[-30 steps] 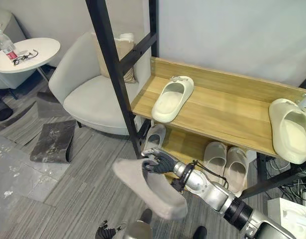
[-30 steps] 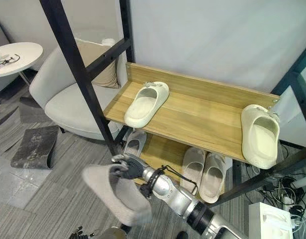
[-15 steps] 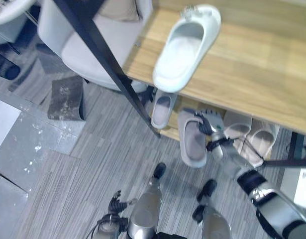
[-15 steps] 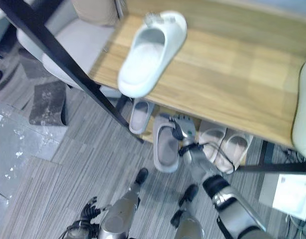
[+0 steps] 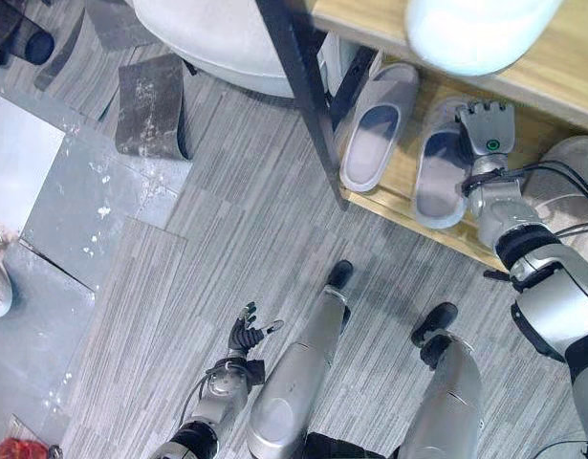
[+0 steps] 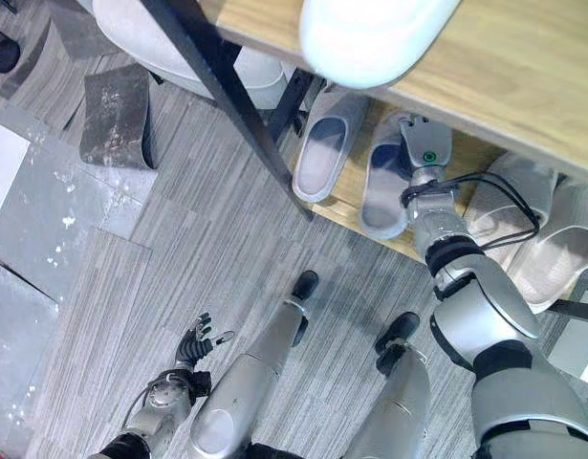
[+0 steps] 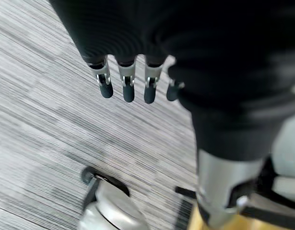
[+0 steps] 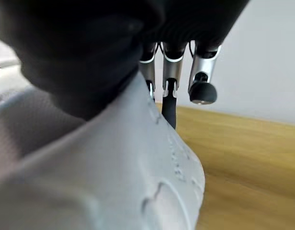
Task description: Arrange the slippers neatly on the shoe rack.
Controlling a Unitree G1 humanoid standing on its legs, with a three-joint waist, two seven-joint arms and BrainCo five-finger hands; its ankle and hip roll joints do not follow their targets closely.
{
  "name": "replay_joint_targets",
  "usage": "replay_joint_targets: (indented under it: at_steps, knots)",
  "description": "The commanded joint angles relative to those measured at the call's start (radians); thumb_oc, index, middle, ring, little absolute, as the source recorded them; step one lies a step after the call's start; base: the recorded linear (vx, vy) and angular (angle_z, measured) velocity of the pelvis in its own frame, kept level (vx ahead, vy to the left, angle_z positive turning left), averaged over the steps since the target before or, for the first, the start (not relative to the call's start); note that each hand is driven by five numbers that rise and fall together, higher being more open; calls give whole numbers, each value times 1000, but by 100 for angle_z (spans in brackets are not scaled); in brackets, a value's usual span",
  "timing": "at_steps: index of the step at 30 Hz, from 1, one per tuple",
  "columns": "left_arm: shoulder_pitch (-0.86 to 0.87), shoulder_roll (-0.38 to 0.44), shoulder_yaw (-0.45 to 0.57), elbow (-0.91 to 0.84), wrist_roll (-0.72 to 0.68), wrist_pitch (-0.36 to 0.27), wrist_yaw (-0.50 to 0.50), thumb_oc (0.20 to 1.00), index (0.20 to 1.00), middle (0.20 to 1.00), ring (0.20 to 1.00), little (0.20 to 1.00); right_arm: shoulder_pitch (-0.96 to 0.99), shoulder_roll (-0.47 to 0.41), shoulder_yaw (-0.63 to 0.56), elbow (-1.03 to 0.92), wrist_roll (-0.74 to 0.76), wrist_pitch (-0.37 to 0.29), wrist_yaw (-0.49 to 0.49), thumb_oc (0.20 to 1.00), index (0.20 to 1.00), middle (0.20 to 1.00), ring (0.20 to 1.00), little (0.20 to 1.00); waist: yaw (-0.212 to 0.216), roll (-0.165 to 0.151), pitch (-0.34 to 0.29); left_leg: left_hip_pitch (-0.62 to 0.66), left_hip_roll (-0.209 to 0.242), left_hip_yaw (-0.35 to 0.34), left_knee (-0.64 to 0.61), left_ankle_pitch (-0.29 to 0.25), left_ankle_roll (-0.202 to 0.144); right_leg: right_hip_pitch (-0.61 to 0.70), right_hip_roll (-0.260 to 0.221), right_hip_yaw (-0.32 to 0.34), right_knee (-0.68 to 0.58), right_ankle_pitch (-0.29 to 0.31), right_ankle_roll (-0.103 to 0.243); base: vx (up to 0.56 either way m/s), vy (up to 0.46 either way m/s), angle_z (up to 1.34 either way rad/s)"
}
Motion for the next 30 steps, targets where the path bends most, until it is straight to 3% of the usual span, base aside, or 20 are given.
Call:
replay_joint_targets:
  at_steps: [1, 3, 5, 9, 14, 20, 22, 23, 30]
  knots:
    - [32, -24, -30, 26, -10, -4, 6, 1000, 1000, 1000, 1000, 1000, 18, -22, 32, -13, 13, -6, -26, 200, 200, 200, 200, 200, 24, -6, -52, 47, 60, 9, -14, -80, 3, 54, 35, 22, 12, -108, 13, 34, -7, 5]
    - [29, -28, -34, 41, -18, -7, 6, 1000, 1000, 1000, 1000, 1000, -6, -8, 55, 53, -11, 25, -18, 200, 200, 200, 200, 200, 33, -6, -47, 50, 55, 5, -21, -78, 4, 52, 35, 25, 17, -112, 13, 39, -13, -1]
    - [23, -32, -41, 39, -15, -9, 14, 1000, 1000, 1000, 1000, 1000, -14, 0, 68, 114, -30, 63, -1, 1000, 1000, 1000, 1000, 1000, 38, -3, -43, 54, 54, -1, -23, -78, 5, 57, 31, 25, 24, -117, 12, 23, -14, 2]
    - [12, -27, -40, 9, -19, -5, 29, 1000, 1000, 1000, 1000, 1000, -23, 13, 46, 201, -33, 121, 28, 1000, 1000, 1000, 1000, 1000, 32, 3, -38, 54, 49, -6, -20, -80, 5, 58, 30, 29, 33, -122, 8, 13, -10, 4]
    - [17, -21, -31, 11, 1, 3, 33, 1000, 1000, 1000, 1000, 1000, -35, -5, -45, 198, 65, 105, 13, 1000, 1000, 1000, 1000, 1000, 10, 9, -38, 71, 56, -1, -22, -82, 6, 68, 35, 37, 28, -121, 6, 9, -6, 1]
    - [6, -41, -23, 79, 10, 19, 35, 1000, 1000, 1000, 1000, 1000, -40, -6, -133, 59, 206, 51, -51, 1000, 1000, 1000, 1000, 1000, -37, -6, -38, 141, 81, 20, -63, -83, 2, 118, 51, 45, -21, -106, 9, 20, -19, -8]
    - [5, -44, -20, 88, 7, 19, 34, 1000, 1000, 1000, 1000, 1000, -38, -3, -137, 38, 210, 48, -53, 1000, 1000, 1000, 1000, 1000, -42, -7, -38, 155, 84, 22, -71, -83, 1, 128, 52, 45, -29, -103, 10, -18, 6, -12]
    - [0, -47, -21, 95, 9, 20, 33, 1000, 1000, 1000, 1000, 1000, -34, -1, -148, 20, 218, 45, -65, 1000, 1000, 1000, 1000, 1000, -49, -9, -38, 150, 80, 20, -88, -50, 0, 129, 49, 38, -53, -71, 4, -55, 18, -19]
    - [-11, -74, -6, 135, 13, 20, 35, 1000, 1000, 1000, 1000, 1000, 31, 26, -205, -224, 214, 25, -75, 1000, 1000, 1000, 1000, 1000, -85, -21, -38, 209, 90, 36, -118, -53, -3, 182, 57, 41, -86, -65, 8, -1, -7, -9]
